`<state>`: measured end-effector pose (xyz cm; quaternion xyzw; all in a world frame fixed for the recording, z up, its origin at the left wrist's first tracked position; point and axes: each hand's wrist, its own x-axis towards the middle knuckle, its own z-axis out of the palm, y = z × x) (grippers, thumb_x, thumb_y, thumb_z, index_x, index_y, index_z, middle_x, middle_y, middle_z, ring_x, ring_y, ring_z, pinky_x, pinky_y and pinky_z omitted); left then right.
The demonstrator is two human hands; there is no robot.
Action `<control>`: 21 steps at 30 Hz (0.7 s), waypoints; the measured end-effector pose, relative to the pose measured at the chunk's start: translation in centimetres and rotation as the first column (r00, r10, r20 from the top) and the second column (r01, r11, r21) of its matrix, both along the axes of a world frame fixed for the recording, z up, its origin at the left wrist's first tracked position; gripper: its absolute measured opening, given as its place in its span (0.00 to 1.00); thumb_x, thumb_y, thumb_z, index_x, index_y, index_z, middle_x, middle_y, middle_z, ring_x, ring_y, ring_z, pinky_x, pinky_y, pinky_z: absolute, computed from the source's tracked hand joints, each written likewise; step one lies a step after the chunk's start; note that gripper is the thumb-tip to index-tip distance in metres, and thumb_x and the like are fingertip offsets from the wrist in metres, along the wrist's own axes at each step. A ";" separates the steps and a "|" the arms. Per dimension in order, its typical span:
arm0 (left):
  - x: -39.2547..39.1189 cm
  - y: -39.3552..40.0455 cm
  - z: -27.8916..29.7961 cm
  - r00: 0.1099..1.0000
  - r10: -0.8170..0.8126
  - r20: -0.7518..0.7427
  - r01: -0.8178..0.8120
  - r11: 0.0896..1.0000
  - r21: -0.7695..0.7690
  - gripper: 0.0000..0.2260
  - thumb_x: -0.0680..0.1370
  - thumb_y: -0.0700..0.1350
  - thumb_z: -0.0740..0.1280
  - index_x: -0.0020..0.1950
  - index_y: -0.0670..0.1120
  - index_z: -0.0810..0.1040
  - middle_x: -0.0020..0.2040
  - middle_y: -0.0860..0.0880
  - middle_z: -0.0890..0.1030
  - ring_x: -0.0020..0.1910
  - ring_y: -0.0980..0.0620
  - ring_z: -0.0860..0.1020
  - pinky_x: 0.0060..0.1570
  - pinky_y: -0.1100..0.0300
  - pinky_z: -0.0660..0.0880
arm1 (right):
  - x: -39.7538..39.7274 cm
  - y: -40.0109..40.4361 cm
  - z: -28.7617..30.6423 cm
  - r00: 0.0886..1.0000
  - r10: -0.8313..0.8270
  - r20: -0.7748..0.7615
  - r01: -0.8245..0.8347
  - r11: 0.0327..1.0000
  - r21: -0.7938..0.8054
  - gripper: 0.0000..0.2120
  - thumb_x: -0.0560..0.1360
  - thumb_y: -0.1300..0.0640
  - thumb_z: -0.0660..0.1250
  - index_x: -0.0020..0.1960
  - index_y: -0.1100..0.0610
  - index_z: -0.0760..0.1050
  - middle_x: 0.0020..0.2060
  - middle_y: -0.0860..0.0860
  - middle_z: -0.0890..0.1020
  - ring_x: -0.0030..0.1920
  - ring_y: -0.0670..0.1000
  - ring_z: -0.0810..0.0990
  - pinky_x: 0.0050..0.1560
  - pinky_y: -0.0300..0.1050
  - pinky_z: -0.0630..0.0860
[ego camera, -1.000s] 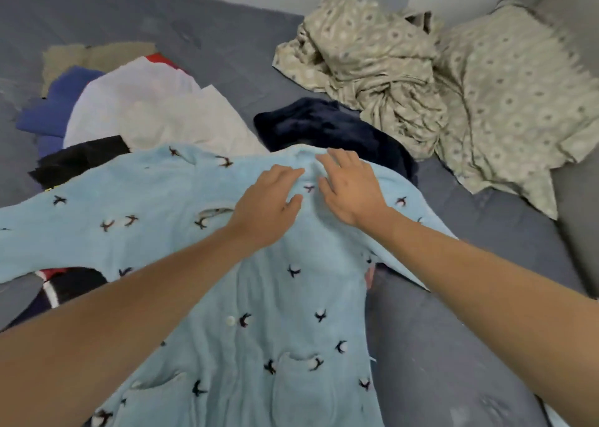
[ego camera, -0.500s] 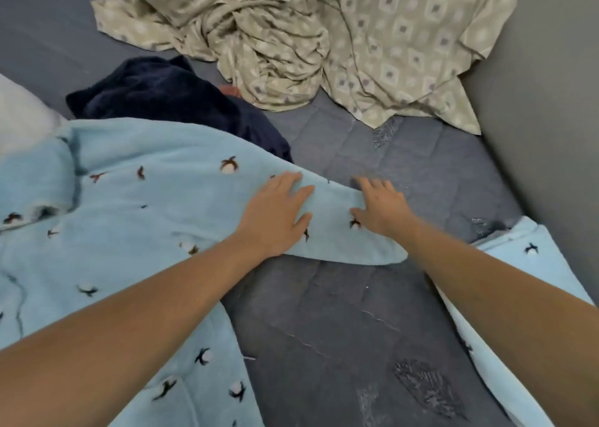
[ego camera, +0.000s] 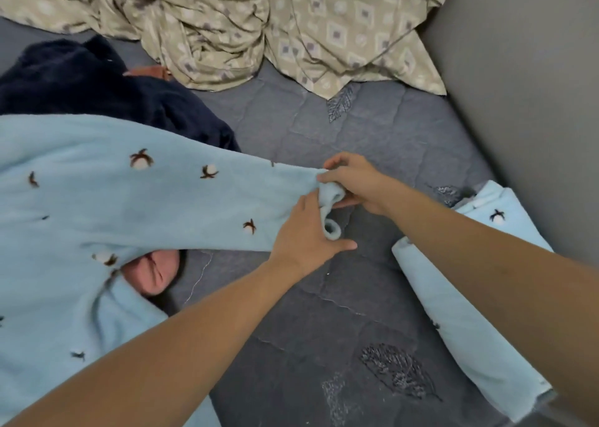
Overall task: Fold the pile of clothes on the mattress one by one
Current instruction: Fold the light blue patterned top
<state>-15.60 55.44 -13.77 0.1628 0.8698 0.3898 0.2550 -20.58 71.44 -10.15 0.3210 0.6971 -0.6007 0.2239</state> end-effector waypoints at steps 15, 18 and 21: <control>-4.8 -15.3 9.9 0.842 0.537 0.054 -0.529 0.802 0.277 0.10 0.74 0.31 0.64 0.48 0.44 0.75 0.40 0.52 0.78 0.37 0.60 0.74 0.38 0.61 0.72 | -5.6 -11.5 6.2 0.514 0.848 -0.129 -0.671 0.492 0.555 0.05 0.78 0.58 0.75 0.53 0.58 0.83 0.52 0.53 0.79 0.53 0.50 0.75 0.55 0.44 0.68; -4.8 -20.2 12.1 0.813 0.577 0.076 -0.567 0.754 0.331 0.10 0.77 0.40 0.72 0.54 0.50 0.75 0.46 0.56 0.80 0.42 0.64 0.78 0.40 0.68 0.74 | -6.8 -16.6 8.2 0.519 0.811 -0.269 -0.594 0.569 0.569 0.05 0.81 0.59 0.70 0.46 0.56 0.77 0.39 0.47 0.79 0.39 0.43 0.76 0.41 0.43 0.70; -5.7 -26.1 13.6 0.765 0.641 0.064 -0.607 0.684 0.404 0.08 0.79 0.45 0.74 0.56 0.47 0.80 0.50 0.54 0.84 0.49 0.60 0.82 0.52 0.60 0.80 | -8.2 -23.3 11.3 0.450 0.760 -0.469 -0.516 0.650 0.558 0.03 0.79 0.62 0.70 0.47 0.57 0.77 0.39 0.45 0.80 0.39 0.40 0.77 0.41 0.37 0.70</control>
